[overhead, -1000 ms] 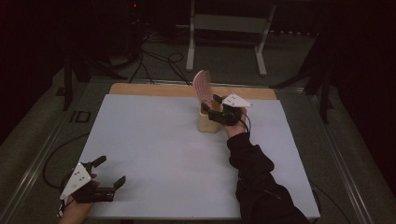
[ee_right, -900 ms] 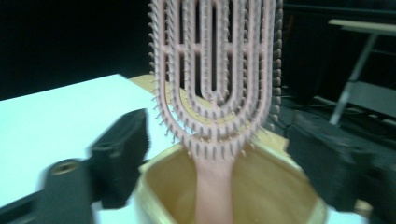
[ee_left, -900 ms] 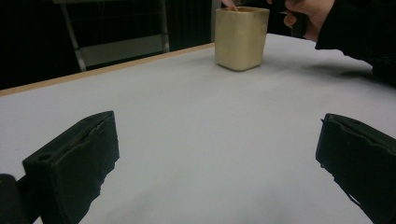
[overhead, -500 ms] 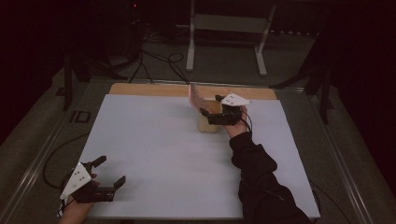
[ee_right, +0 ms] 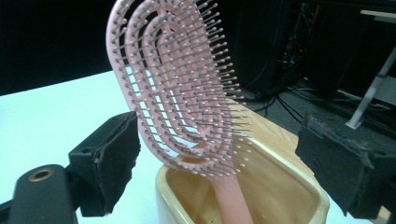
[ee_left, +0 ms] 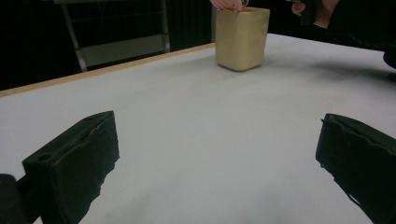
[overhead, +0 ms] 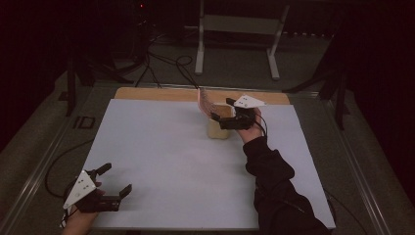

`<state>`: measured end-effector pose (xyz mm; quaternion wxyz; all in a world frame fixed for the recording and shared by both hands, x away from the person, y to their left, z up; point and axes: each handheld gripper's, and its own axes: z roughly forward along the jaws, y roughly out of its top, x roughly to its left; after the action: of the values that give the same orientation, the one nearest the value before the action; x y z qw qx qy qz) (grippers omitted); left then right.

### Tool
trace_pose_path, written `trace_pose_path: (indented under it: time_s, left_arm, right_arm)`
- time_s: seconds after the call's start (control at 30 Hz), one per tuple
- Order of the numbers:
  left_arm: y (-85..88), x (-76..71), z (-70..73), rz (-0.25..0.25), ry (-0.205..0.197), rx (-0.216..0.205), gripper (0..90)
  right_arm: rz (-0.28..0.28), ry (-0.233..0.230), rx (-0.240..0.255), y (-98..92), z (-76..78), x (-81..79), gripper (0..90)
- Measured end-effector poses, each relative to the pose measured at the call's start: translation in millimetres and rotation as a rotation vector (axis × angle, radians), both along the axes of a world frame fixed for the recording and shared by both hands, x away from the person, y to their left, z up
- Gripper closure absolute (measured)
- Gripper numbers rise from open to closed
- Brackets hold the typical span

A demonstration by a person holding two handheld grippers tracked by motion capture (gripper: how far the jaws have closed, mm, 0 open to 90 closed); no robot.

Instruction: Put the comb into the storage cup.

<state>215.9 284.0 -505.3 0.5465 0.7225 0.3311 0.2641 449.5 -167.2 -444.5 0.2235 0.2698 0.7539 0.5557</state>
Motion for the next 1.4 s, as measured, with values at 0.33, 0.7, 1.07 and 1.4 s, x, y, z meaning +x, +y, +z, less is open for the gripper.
trace_pose_path:
  time_s: [0.33,0.7,1.07,1.4]
  left_arm:
    - [-0.3,-0.5,0.4,0.001,-0.004,0.002,0.0]
    - [-0.6,-0.2,0.4,0.003,-0.001,0.002,0.0]
    - [0.4,-1.8,0.6,0.001,-0.002,0.005,0.0]
    - [0.1,-1.9,0.7,0.002,-0.004,0.008,0.0]
  right_arm:
    - [0.011,0.056,-0.017,-4.6,9.2,-3.0,12.0]
    - [0.037,0.123,-0.018,-15.0,19.2,-9.6,10.8]
    - [0.064,0.149,0.001,-26.6,29.6,-25.0,9.7]
    - [0.070,0.150,-0.013,-38.5,30.4,-42.4,9.8]
